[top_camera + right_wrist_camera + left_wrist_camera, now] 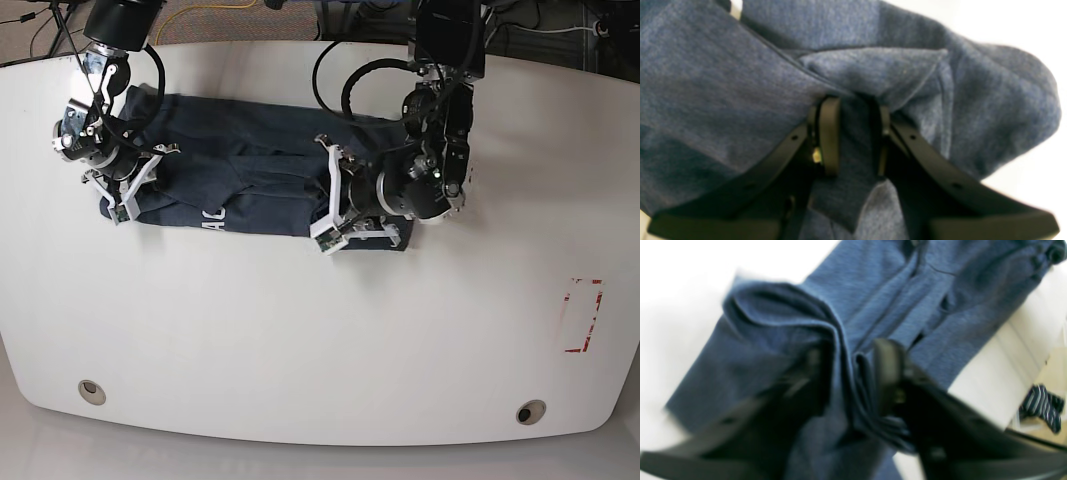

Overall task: Layout the t-shirt on the table in an organized manner, then fold the t-shirt properly
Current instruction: 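Fold the strip's end with the left gripper toward the right gripper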

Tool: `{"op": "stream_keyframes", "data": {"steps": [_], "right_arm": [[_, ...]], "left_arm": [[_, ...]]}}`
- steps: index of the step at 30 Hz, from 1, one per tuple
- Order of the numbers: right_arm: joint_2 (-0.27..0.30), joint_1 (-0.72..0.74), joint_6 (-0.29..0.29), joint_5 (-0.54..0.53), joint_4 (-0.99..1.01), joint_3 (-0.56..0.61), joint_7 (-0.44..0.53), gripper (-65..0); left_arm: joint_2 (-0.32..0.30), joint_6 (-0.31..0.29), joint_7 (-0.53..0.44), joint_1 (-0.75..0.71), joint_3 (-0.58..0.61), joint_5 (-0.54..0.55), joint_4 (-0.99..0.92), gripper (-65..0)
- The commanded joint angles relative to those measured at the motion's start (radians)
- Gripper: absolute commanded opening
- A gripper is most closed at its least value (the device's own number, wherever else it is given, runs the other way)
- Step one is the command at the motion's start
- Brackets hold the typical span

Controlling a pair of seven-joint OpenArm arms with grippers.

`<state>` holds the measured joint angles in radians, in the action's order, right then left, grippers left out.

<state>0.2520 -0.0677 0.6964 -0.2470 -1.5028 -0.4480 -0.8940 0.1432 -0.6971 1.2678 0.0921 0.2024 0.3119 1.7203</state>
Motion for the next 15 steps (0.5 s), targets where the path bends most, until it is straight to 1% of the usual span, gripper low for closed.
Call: {"op": "stream_keyframes", "data": {"steps": [1,4,7,9,13,15], "right_arm": [[0.008,0.001,0.002,0.007,-0.008,-0.002,-0.021,-51.2],[0.008,0.001,0.002,0.007,-0.008,-0.002,-0.021,-51.2],[0.008,0.001,0.002,0.007,-0.008,-0.002,-0.021,-51.2],[0.008,0.001,0.002,0.007,-0.008,-0.002,-0.021,-51.2],[0.01,-0.001,0.002,0.007,-0.008,-0.002,-0.021,-51.2],[0.01,-0.001,0.002,0.007,-0.008,-0.002,-0.021,-51.2]], "left_arm": [[0.014,-0.001,-0.02,0.036,0.038,0.023,0.017,-37.1],[0.014,-0.001,-0.013,0.048,0.095,0.025,0.039,-36.5],[0.014,-0.001,0.019,0.061,0.11,0.026,0.094,-36.4],[0.014,-0.001,0.045,0.064,0.107,0.026,0.137,-36.2],[0.014,-0.001,0.056,0.065,0.064,0.025,0.16,-36.4],[-0.021,-0.001,0.054,0.065,0.029,0.025,0.159,-36.5]]}}
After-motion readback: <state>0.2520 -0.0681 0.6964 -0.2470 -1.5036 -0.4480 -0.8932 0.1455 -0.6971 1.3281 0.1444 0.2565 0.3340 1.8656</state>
